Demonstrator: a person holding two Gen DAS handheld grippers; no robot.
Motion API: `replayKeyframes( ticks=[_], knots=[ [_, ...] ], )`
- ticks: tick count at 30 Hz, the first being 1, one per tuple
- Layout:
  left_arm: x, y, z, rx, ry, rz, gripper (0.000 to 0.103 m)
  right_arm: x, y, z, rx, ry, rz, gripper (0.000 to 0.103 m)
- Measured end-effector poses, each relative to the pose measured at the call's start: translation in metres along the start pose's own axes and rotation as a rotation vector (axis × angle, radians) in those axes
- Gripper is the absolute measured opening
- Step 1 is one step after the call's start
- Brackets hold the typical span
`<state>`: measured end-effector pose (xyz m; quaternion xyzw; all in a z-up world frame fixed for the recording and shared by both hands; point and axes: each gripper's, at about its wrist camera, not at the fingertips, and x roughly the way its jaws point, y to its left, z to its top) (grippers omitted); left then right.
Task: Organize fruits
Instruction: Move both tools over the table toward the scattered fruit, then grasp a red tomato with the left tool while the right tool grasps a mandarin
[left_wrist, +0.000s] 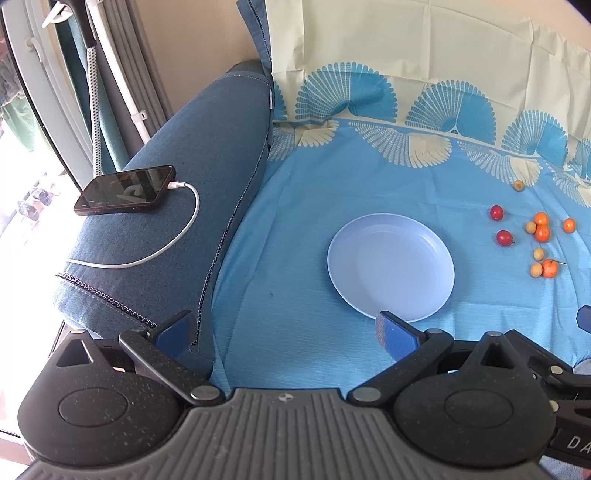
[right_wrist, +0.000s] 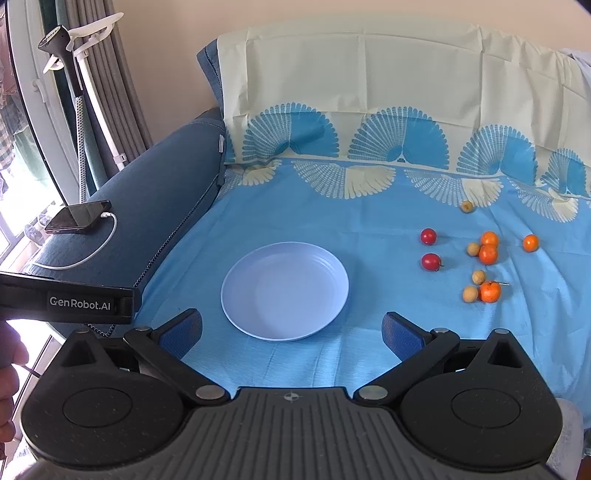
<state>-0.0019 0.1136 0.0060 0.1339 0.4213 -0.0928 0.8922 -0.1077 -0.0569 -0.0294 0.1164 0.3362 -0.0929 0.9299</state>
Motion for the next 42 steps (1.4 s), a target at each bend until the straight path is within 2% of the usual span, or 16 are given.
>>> replayKeyframes(
  ticks=[14, 21, 27, 33, 37, 42],
  knots=[
    [0.001, -0.004, 0.000, 0.014, 0.006, -0.004, 0.103, -0.002, -0.002, 0.000, 0.012, -0.009, -0.012, 0.103],
    [-0.004, -0.023, 0.003, 0.038, 0.005, -0.023, 0.103, -0.016, -0.023, -0.002, 0.054, -0.059, -0.068, 0.103],
    [0.000, -0.055, 0.008, 0.098, 0.026, -0.039, 0.103, -0.020, -0.067, -0.008, 0.140, -0.085, -0.131, 0.103],
    [0.018, -0.107, 0.024, 0.149, 0.068, -0.127, 0.103, -0.005, -0.129, -0.015, 0.260, -0.102, -0.237, 0.103],
    [0.039, -0.149, 0.041, 0.165, 0.082, -0.208, 0.103, 0.009, -0.176, -0.023, 0.357, -0.113, -0.335, 0.103],
    [0.081, -0.213, 0.062, 0.243, 0.047, -0.201, 0.103, 0.044, -0.222, -0.030, 0.377, -0.090, -0.425, 0.103]
  ],
)
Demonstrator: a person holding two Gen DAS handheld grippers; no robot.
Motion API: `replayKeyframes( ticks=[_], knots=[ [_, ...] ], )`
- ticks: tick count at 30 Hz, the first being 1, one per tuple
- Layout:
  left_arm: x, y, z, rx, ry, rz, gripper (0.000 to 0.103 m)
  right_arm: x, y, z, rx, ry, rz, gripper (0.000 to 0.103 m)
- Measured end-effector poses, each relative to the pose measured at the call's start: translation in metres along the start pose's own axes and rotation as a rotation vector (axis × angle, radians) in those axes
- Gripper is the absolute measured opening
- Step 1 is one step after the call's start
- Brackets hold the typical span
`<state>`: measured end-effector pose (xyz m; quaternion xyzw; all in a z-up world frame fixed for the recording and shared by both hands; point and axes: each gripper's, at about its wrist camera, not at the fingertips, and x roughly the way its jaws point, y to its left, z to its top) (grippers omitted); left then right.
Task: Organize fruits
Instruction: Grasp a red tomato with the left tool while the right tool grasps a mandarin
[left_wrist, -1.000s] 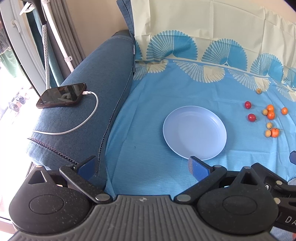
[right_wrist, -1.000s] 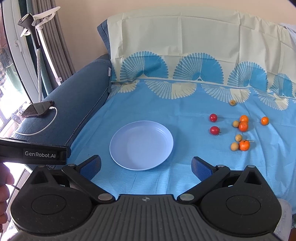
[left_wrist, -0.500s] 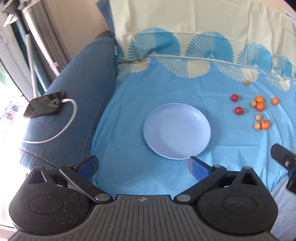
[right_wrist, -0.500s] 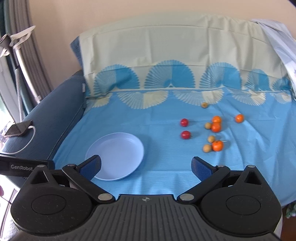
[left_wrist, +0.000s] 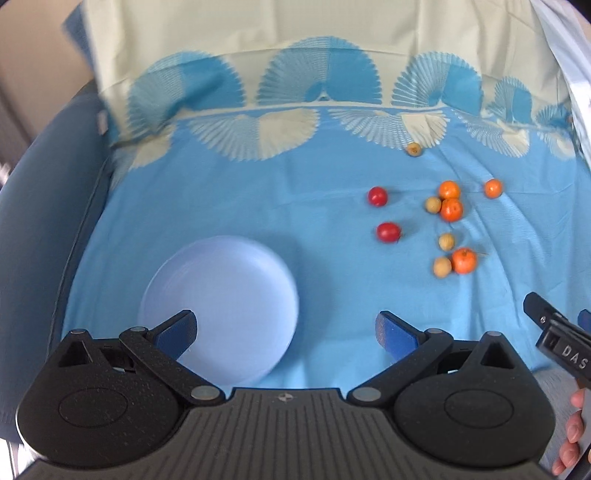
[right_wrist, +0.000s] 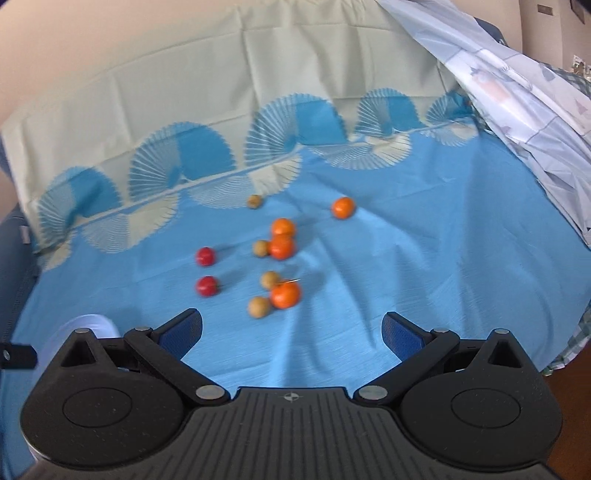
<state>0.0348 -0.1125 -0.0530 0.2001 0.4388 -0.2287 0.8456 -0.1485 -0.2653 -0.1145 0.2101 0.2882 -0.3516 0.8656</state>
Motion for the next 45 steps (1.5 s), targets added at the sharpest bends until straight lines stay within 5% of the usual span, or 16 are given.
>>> replayKeyframes(
  ticks=[9, 14, 22, 37, 40, 45],
  knots=[
    [0.118, -0.075, 0.051, 0.142, 0.038, 0.066, 0.103, 0.136, -0.004, 0.006, -0.145, 0.143, -0.007, 0.102],
    [0.165, -0.093, 0.062, 0.157, 0.066, 0.058, 0.103, 0.176, 0.000, -0.001, -0.174, 0.176, -0.014, 0.102],
    [0.214, -0.104, 0.078, 0.159, 0.082, -0.068, 0.103, 0.195, 0.007, -0.006, -0.235, 0.052, 0.010, 0.102],
    [0.237, -0.098, 0.083, 0.134, 0.149, -0.124, 0.103, 0.199, 0.007, -0.008, -0.226, 0.022, 0.013, 0.102],
    [0.224, -0.091, 0.084, 0.122, 0.118, -0.175, 0.085, 0.197, 0.009, -0.006, -0.249, 0.022, 0.002, 0.102],
    [0.219, -0.083, 0.081, 0.109, 0.109, -0.230, 0.076, 0.192, 0.016, -0.010, -0.309, 0.000, -0.021, 0.100]
  ],
)
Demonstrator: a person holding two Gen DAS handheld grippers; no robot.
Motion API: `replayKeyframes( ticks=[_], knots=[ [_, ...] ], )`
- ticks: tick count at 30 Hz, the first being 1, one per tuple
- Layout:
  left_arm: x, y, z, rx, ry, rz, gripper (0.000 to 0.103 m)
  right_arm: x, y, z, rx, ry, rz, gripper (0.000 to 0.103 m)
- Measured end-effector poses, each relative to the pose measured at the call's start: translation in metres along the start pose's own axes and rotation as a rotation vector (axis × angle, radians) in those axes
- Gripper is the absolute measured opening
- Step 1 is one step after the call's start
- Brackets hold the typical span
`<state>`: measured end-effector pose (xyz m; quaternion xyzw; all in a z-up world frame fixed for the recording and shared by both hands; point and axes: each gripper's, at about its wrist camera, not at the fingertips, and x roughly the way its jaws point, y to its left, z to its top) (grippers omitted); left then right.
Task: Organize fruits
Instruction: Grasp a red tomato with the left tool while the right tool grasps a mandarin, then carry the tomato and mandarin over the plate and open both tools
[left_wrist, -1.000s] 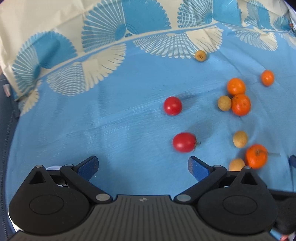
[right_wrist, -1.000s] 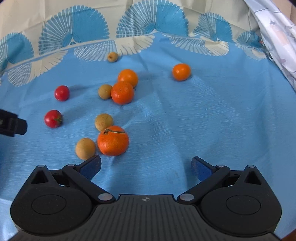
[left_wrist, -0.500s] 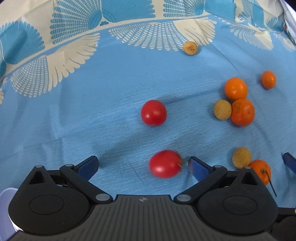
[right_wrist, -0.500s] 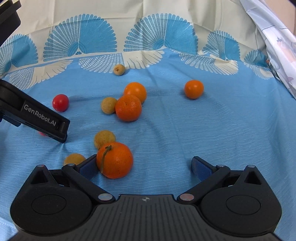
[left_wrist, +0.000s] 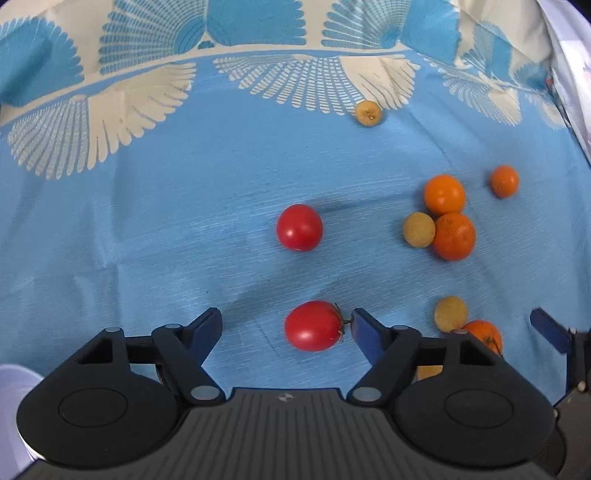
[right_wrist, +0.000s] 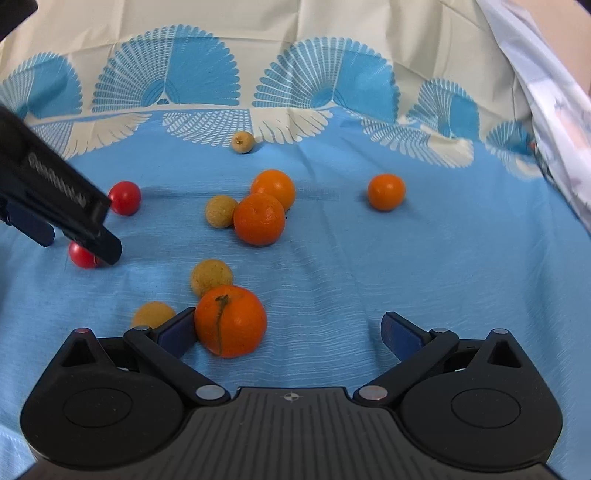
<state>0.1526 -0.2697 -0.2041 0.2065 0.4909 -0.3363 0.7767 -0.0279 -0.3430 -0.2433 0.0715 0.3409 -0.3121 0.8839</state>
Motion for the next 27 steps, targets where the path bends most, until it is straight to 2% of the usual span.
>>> replayKeyframes(
  ticks=[1, 2, 3, 4, 6, 13, 19, 22, 27],
  knots=[
    [0.000, -0.003, -0.001, 0.020, 0.000, -0.002, 0.059, -0.001, -0.001, 0.000, 0.001, 0.000, 0.015, 0.098],
    [0.000, -0.008, -0.001, 0.041, 0.006, -0.002, 0.043, -0.002, -0.002, 0.000, 0.009, -0.001, 0.043, 0.089],
    [-0.001, -0.014, -0.004, 0.064, 0.004, 0.016, 0.043, -0.004, -0.003, 0.000, 0.016, -0.004, 0.077, 0.074],
    [-0.002, -0.019, -0.007, 0.087, -0.003, 0.037, 0.043, -0.006, -0.003, 0.000, 0.017, -0.010, 0.097, 0.067],
    [-0.004, -0.026, -0.010, 0.114, 0.001, 0.042, 0.043, -0.010, -0.001, 0.001, -0.005, -0.026, 0.086, 0.039],
    [-0.042, -0.029, -0.025, 0.064, 0.038, 0.115, 0.043, -0.018, -0.026, 0.008, 0.156, -0.031, 0.128, 0.038],
    [-0.102, -0.002, -0.051, -0.021, 0.059, 0.162, 0.043, -0.035, -0.044, 0.013, 0.405, 0.168, 0.243, 0.038],
    [-0.136, 0.012, -0.064, -0.061, 0.039, 0.187, 0.043, -0.058, -0.032, 0.015, 0.427, 0.202, 0.296, 0.038],
    [-0.190, 0.039, -0.091, -0.120, 0.012, 0.234, 0.043, -0.108, -0.001, 0.029, 0.360, 0.188, 0.373, 0.038]
  ],
)
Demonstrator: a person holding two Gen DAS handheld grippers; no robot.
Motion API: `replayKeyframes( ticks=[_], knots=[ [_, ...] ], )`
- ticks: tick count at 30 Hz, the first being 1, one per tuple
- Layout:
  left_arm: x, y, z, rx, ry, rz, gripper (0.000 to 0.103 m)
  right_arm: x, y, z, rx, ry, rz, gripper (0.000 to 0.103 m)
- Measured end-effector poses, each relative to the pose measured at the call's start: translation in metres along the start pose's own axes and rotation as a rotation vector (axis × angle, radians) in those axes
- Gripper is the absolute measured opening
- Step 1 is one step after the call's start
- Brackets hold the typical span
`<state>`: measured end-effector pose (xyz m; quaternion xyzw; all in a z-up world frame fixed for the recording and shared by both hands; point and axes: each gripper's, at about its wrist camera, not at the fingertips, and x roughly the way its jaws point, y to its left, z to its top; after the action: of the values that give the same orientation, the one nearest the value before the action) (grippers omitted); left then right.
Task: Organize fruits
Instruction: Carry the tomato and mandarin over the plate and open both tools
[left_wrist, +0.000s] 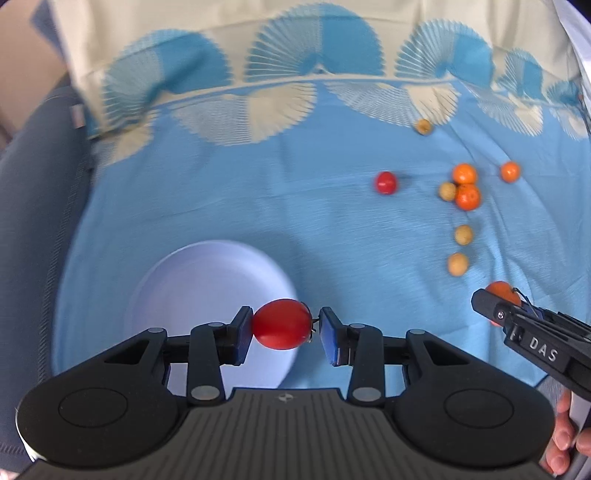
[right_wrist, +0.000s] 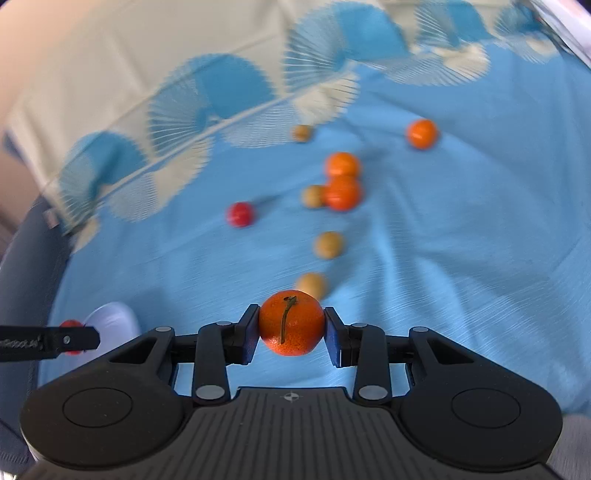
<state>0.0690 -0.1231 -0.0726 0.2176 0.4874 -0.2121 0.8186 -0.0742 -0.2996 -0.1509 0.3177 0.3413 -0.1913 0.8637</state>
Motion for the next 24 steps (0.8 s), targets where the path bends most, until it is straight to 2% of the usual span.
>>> replayKeyframes(
  ticks=[6, 14, 19, 24],
  knots=[
    [-0.045, 0.048, -0.038, -0.069, -0.011, 0.035, 0.043, -0.041, 0.057, -0.019, -0.084, 0.028, 0.120, 0.038],
    [-0.089, 0.105, -0.088, -0.161, -0.059, 0.052, 0.043, -0.080, 0.129, -0.057, -0.209, 0.034, 0.207, 0.038],
    [-0.102, 0.129, -0.112, -0.209, -0.085, 0.061, 0.043, -0.096, 0.158, -0.077, -0.281, 0.040, 0.227, 0.038],
    [-0.103, 0.145, -0.121, -0.253, -0.088, 0.049, 0.043, -0.103, 0.175, -0.084, -0.330, 0.041, 0.217, 0.038]
  ],
)
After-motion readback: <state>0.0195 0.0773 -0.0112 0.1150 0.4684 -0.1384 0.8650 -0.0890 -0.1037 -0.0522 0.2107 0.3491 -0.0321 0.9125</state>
